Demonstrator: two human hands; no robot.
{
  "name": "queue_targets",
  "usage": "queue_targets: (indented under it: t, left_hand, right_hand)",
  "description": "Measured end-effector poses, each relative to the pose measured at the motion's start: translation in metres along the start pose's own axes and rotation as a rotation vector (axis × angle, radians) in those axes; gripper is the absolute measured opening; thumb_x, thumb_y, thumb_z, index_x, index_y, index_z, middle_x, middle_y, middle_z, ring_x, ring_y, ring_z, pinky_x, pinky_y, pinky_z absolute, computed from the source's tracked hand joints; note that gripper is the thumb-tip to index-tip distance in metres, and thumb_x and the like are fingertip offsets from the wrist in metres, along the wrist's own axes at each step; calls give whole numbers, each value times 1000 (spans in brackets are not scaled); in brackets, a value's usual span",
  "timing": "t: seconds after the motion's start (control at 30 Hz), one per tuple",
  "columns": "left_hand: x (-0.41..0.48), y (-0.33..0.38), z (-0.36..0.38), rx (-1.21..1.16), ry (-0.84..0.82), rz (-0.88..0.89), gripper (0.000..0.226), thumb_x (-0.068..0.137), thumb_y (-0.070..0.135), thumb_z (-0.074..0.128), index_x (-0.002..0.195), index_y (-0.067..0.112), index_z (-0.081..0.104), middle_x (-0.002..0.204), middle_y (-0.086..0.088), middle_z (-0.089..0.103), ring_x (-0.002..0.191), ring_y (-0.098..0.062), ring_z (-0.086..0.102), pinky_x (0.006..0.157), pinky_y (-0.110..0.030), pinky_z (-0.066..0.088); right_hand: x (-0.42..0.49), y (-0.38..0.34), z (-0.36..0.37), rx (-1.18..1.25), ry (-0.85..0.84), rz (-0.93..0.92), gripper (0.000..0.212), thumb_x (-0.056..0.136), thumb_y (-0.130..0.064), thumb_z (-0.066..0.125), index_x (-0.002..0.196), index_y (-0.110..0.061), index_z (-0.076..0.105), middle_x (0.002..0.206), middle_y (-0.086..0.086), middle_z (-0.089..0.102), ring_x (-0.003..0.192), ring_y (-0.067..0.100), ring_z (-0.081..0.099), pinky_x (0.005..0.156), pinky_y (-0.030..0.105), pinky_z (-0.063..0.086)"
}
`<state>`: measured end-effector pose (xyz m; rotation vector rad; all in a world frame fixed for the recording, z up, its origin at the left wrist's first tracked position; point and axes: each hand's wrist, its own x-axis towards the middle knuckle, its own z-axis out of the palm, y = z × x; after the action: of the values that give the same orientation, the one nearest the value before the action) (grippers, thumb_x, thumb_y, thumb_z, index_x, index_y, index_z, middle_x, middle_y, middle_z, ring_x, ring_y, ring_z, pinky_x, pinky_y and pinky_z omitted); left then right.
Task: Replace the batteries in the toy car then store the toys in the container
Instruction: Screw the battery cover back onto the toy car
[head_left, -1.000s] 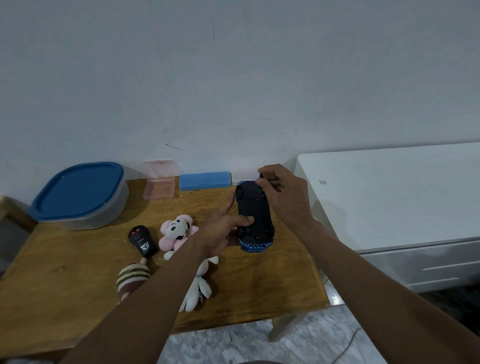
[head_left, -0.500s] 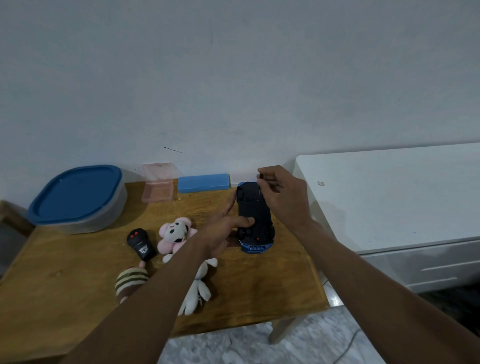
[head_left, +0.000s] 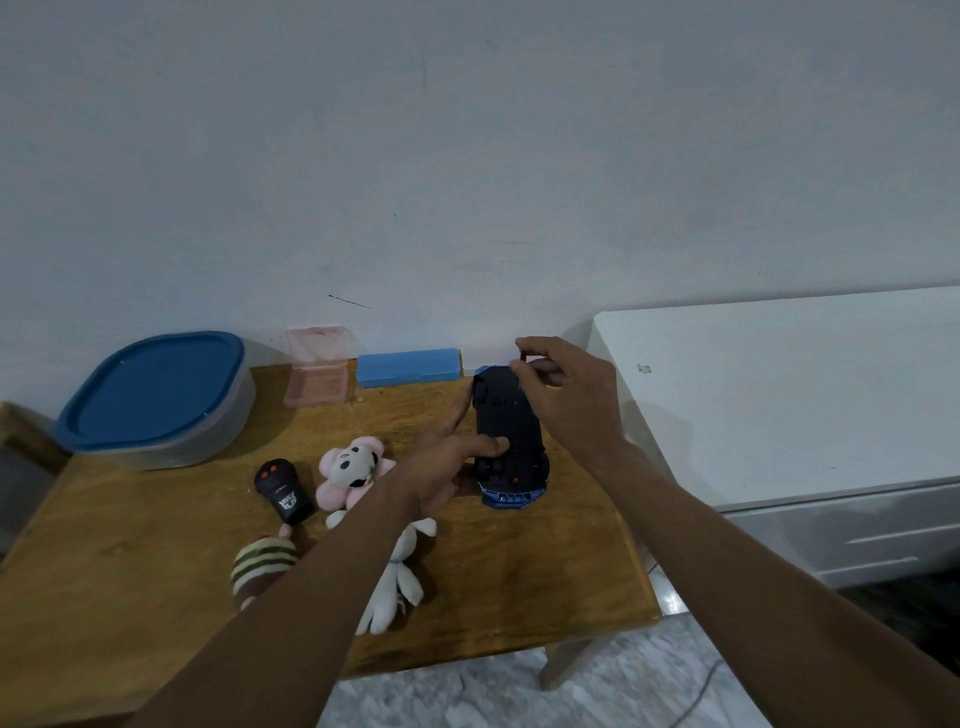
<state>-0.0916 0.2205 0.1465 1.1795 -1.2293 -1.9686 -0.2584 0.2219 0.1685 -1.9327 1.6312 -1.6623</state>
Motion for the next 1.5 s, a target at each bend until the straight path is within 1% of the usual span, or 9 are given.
queue_targets:
  t: [0.4,0.57,0.73,0.93,1.03,1.17,1.33,1.43,1.5]
  left_hand:
    - [2,-1,1,-27,5,-10,84,87,-1,63,148,46,27,128,-5,62,106,-31,66,73,-40,58]
    - [4,0,0,-41,14,-10,85,86,-2,64,147,47,29,126,-6,64,107,-33,65,73,-41,57]
    - [4,-5,-3,-30,19,-8,85,86,0,65,146,49,29,123,-5,66,105,-33,67,76,-44,57]
    - [1,-5,-3,-49,19,0,82,87,-2,63,144,48,33,123,-5,66,107,-33,65,70,-40,58]
    - [0,-9,-4,-34,9,-9,80,88,-1,63,143,49,34,123,-3,66,109,-33,65,76,-43,58]
    - [2,-18,-6,-38,10,-27,83,86,0,66,142,52,34,125,-6,66,111,-36,64,89,-54,54]
    - [1,-31,-1,-55,5,-53,79,85,0,66,134,56,39,124,-5,66,112,-36,63,89,-53,54]
    - [0,-39,3,-72,2,-69,75,85,-1,66,127,58,45,126,-5,65,114,-36,62,86,-50,55]
    - [1,-44,5,-72,-7,-89,79,85,0,66,136,55,40,129,-5,63,114,-36,61,90,-52,54]
  right_hand:
    - [2,2,3,-20,1,2,14,84,-10,71,98,-9,67,84,0,72,76,10,67,69,17,56]
    - [1,0,3,-28,-17,-54,18,84,-8,69,102,-7,69,90,3,73,76,13,68,68,21,57]
    - [2,1,5,-63,-28,-44,15,82,-13,73,95,-10,65,80,1,68,71,13,65,64,25,57]
    - [-3,-1,5,-74,-66,-13,19,86,-12,67,102,-15,59,77,-2,67,71,11,65,62,30,58]
    - [-4,-1,7,-112,-98,8,20,87,-16,66,105,-20,57,72,-4,63,67,13,62,60,29,55]
    - [-11,3,8,-129,-126,-22,17,88,-17,66,104,-16,60,83,0,68,74,12,66,64,26,57]
    - [-24,6,5,-130,-163,57,19,87,-10,63,104,-17,56,71,-4,62,66,14,62,60,34,56]
    - [-29,8,1,-120,-167,132,18,87,-14,66,100,-18,54,65,-12,54,62,9,58,58,26,53]
    - [-33,10,-3,-106,-157,174,18,87,-17,66,100,-18,54,65,-11,55,62,9,58,59,23,52]
